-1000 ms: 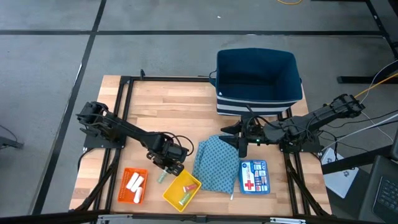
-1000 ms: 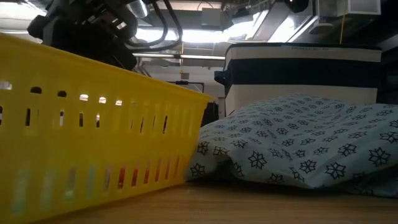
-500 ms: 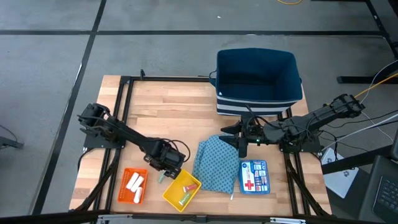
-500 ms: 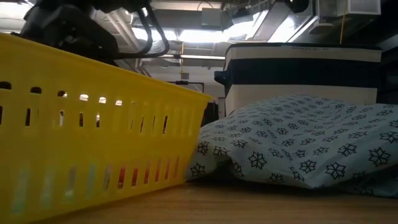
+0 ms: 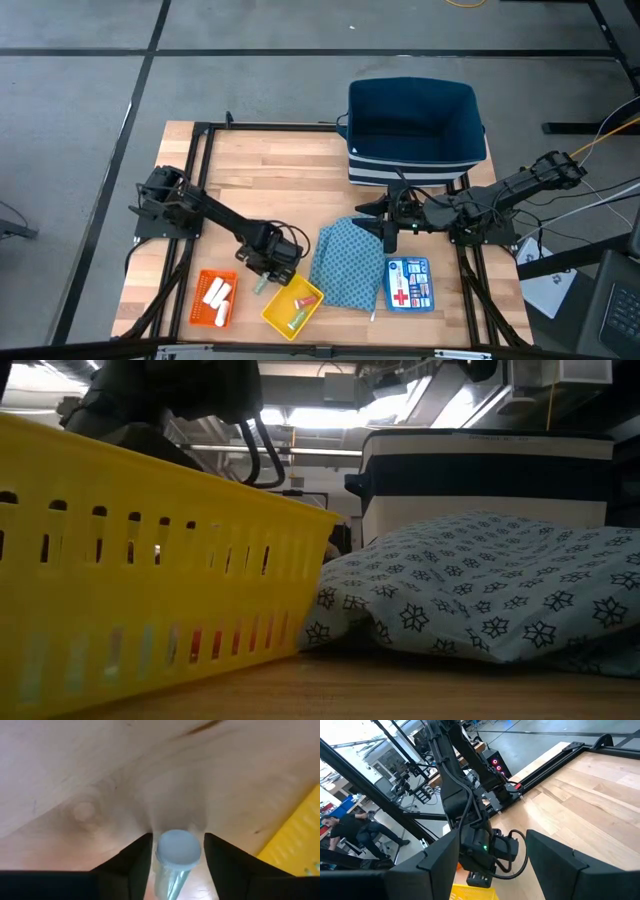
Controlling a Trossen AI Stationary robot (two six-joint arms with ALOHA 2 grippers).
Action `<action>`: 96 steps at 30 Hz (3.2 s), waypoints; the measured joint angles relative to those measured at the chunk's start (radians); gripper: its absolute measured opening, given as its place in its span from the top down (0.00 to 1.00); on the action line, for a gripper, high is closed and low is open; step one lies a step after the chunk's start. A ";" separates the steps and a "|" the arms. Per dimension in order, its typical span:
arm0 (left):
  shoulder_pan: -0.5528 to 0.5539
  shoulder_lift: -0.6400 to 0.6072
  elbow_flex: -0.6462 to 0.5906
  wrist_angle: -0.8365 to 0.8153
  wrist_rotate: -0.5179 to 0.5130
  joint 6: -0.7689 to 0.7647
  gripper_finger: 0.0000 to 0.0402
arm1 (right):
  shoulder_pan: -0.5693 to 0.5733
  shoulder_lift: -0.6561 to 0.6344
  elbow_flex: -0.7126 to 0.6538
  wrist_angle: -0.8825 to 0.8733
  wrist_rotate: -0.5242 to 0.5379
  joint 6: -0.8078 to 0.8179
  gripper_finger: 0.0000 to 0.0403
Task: Pick & Place Medicine items
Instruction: Put the green medicine bottle into the yellow bin, then put the blue patient gown into the blue bin
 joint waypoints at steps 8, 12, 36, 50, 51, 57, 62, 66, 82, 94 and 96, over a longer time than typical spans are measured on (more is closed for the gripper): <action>0.000 0.000 0.000 -0.038 -0.009 0.039 0.76 | 0.000 0.000 0.000 0.000 0.000 0.000 0.43; 0.003 0.001 0.000 -0.041 0.002 0.063 0.80 | 0.000 0.000 0.000 -0.001 0.000 0.001 0.43; 0.115 -0.498 0.000 0.424 -0.377 0.052 0.77 | 0.000 0.000 0.000 -0.003 0.000 0.002 0.43; -0.073 -0.221 0.000 0.704 -0.319 0.138 0.77 | 0.000 0.000 0.000 -0.012 -0.005 0.026 0.43; -0.088 -0.208 0.000 0.704 -0.319 0.144 0.77 | 0.000 0.000 0.000 -0.018 -0.005 0.028 0.43; -0.149 -0.142 0.000 0.633 -0.325 0.183 0.77 | 0.000 0.000 0.000 -0.053 -0.043 0.029 0.43; -0.168 -0.090 0.000 0.559 -0.305 0.161 0.76 | 0.000 0.000 0.000 -0.056 -0.053 0.029 0.43; -0.165 -0.076 0.000 0.561 -0.251 0.125 0.69 | 0.000 0.000 0.000 -0.056 -0.053 0.036 0.43; -0.077 -0.236 0.000 0.533 -0.204 0.190 0.36 | -0.004 0.000 0.000 0.107 -0.051 0.049 0.43; 0.045 -0.490 0.000 0.446 -0.261 0.408 0.36 | -0.078 0.169 0.244 0.221 -0.217 0.067 0.44; 0.067 -0.542 0.000 0.362 -0.263 0.440 0.36 | -0.078 0.253 0.394 -0.107 -0.223 0.132 0.46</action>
